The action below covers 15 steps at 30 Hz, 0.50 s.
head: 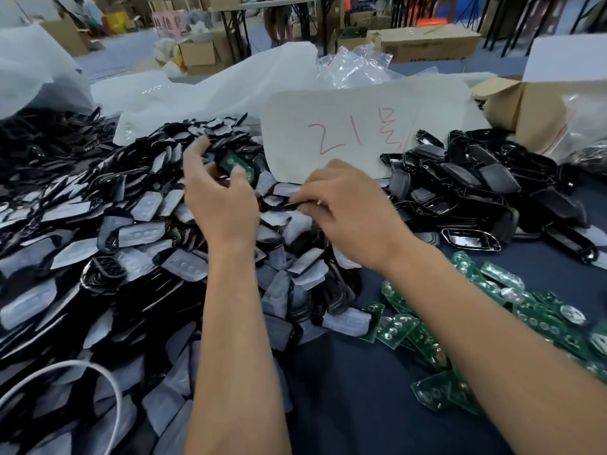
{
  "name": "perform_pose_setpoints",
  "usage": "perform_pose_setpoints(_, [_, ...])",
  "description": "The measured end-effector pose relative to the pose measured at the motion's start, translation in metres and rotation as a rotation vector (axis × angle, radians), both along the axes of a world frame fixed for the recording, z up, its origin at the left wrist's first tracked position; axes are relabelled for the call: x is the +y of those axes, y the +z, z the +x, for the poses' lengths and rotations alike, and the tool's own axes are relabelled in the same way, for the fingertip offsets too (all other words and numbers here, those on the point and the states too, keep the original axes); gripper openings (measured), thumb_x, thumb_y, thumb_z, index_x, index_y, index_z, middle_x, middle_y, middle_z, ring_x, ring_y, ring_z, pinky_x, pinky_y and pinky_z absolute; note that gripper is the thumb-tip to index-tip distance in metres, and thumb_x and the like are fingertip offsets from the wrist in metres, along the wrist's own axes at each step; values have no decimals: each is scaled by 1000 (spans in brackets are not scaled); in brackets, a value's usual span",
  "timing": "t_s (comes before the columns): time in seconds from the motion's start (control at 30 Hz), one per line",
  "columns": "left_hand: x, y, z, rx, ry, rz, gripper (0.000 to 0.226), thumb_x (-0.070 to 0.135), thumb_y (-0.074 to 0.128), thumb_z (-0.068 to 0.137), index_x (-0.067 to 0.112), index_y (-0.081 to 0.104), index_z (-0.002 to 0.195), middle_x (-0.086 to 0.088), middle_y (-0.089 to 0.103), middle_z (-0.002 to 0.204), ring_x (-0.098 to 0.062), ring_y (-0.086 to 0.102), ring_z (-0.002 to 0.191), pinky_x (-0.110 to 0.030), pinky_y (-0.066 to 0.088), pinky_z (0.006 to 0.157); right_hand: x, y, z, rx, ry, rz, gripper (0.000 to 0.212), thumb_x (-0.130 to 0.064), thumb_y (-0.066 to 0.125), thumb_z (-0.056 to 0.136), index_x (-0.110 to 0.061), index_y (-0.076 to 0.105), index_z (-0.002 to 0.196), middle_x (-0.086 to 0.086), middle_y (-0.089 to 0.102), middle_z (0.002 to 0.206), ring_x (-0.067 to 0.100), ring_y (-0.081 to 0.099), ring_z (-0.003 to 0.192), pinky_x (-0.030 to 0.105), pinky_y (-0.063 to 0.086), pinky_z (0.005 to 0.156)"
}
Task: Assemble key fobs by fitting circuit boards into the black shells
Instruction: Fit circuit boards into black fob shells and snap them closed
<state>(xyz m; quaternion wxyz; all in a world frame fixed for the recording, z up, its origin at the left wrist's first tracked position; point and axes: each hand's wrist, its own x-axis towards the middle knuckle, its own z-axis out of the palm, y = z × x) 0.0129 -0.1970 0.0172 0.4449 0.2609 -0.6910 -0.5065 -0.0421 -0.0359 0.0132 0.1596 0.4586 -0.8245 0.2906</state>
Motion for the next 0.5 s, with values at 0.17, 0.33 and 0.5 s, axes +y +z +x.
perform_pose_setpoints(0.17, [68,-5,-28,-137,-382,-161,40,-6,52,97,29,67,83,11,63,84,-23,65,77,-53,57,77,86,-7,-10,-712,-221,-701,18,-13,76,93,-31,78,92,-13,78,81,4,72,75,23,59,71])
perform_pose_setpoints(0.33, [131,-20,-40,-275,-685,-117,34,2,58,98,28,74,84,8,69,82,-22,63,72,-53,61,78,141,-16,-20,-925,-317,-802,12,-7,74,94,-18,76,92,-1,77,80,14,70,69,28,58,66])
perform_pose_setpoints(0.5, [152,-27,-42,-267,-815,-44,18,38,70,88,46,74,72,4,73,74,-18,67,73,-53,58,81,156,-18,-17,-1073,-200,-768,13,-2,71,94,-12,76,88,12,75,87,25,69,77,30,60,65])
